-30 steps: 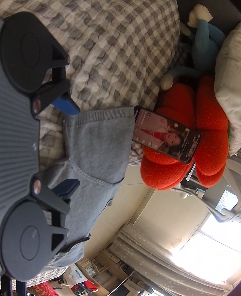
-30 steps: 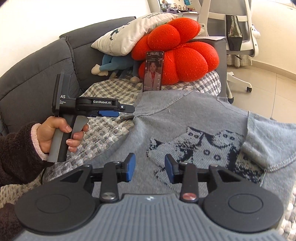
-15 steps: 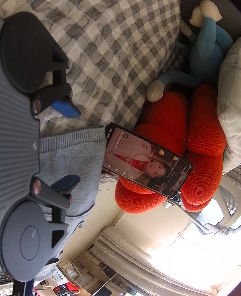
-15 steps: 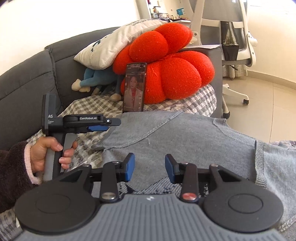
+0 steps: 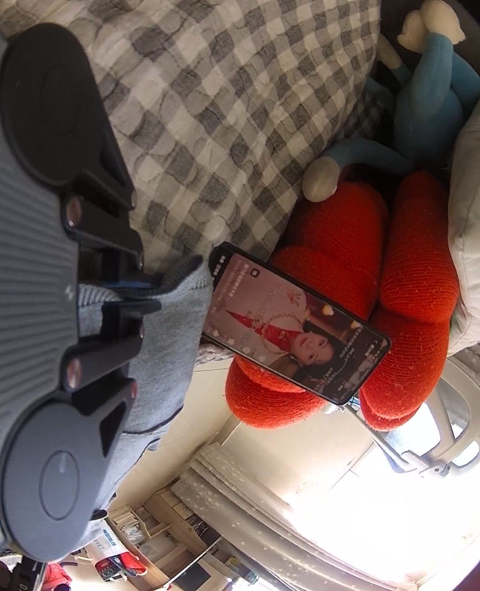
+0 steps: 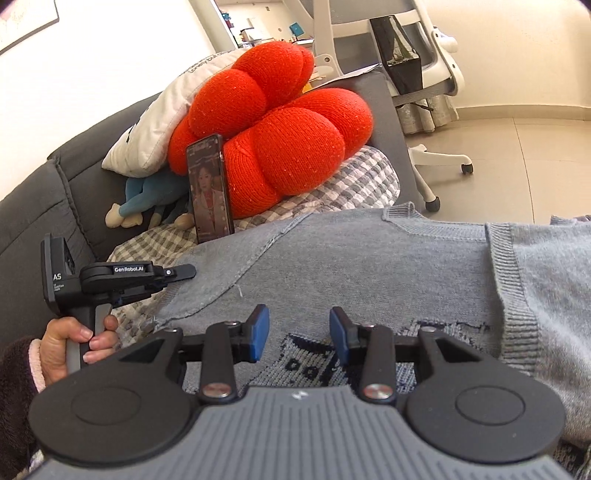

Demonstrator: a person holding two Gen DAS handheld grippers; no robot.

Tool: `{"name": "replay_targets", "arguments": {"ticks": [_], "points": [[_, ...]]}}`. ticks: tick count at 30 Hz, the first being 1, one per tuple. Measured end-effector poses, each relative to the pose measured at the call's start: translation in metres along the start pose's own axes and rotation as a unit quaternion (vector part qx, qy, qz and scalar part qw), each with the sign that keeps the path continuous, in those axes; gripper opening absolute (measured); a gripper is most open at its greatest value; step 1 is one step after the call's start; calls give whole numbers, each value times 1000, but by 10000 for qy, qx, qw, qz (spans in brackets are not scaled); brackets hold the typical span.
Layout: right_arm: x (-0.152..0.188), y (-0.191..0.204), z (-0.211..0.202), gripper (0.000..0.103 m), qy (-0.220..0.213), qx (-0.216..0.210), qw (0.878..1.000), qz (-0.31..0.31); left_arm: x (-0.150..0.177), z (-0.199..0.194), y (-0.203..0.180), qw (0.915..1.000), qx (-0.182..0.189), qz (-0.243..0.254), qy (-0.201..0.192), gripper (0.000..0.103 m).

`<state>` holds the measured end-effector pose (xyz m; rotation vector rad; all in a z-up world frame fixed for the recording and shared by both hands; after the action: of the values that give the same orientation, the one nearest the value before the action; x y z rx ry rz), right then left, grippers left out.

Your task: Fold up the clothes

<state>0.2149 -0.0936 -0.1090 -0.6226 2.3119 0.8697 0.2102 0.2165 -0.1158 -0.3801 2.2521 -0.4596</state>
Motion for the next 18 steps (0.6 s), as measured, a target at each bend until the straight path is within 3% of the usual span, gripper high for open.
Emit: {"name": "replay_targets", "arguments": {"ticks": [4, 11, 18], "points": [[0, -6, -2, 41, -59, -117, 9997, 184, -3, -7, -20, 9995, -41, 307, -55, 4], [0, -12, -7, 43, -158, -262, 9986, 421, -14, -13, -97, 9950, 167, 970, 179, 4], [-1, -18, -16, 44, -324, -329, 9966, 682, -13, 18, -149, 9926, 156, 963, 717, 4]]}}
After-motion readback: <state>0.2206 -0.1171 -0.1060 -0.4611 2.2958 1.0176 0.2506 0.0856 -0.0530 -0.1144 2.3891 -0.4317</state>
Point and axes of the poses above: each gripper's, at about its wrist camera, not at the fingertips, and z roughly the way its jaws point, y to its left, x to its underside, the point moved 5 cm from there along z, roughly the way its jaws point, and after that the axes turned 12 degrees about y, right-handed, at the moved point
